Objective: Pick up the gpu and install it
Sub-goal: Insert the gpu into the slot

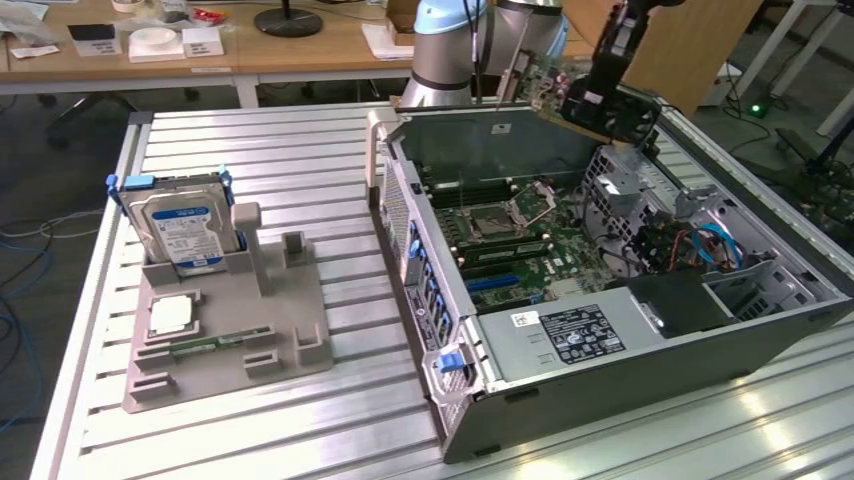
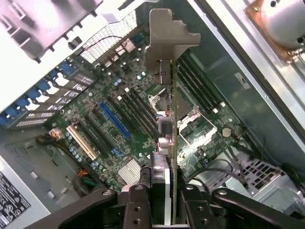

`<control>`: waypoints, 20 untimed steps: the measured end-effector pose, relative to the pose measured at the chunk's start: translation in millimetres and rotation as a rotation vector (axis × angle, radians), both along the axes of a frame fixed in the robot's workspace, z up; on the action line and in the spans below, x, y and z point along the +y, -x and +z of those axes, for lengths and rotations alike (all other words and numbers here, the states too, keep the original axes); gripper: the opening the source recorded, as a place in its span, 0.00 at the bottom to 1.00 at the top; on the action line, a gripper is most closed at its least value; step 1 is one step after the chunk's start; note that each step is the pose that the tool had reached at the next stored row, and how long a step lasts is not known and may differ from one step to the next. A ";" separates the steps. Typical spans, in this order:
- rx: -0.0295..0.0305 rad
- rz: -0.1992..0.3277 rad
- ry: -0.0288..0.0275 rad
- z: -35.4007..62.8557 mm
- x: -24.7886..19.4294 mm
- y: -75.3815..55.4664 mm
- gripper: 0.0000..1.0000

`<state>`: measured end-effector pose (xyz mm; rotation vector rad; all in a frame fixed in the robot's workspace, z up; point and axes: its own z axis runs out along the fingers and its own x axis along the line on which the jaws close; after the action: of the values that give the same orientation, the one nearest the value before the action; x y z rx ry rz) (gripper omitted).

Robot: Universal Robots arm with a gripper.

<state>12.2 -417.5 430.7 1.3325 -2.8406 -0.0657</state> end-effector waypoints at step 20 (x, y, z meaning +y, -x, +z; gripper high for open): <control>0.0000 0.301 0.0000 0.0 0.0 0.0 0.28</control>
<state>12.2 -417.5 430.7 1.7403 -2.6032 -0.0640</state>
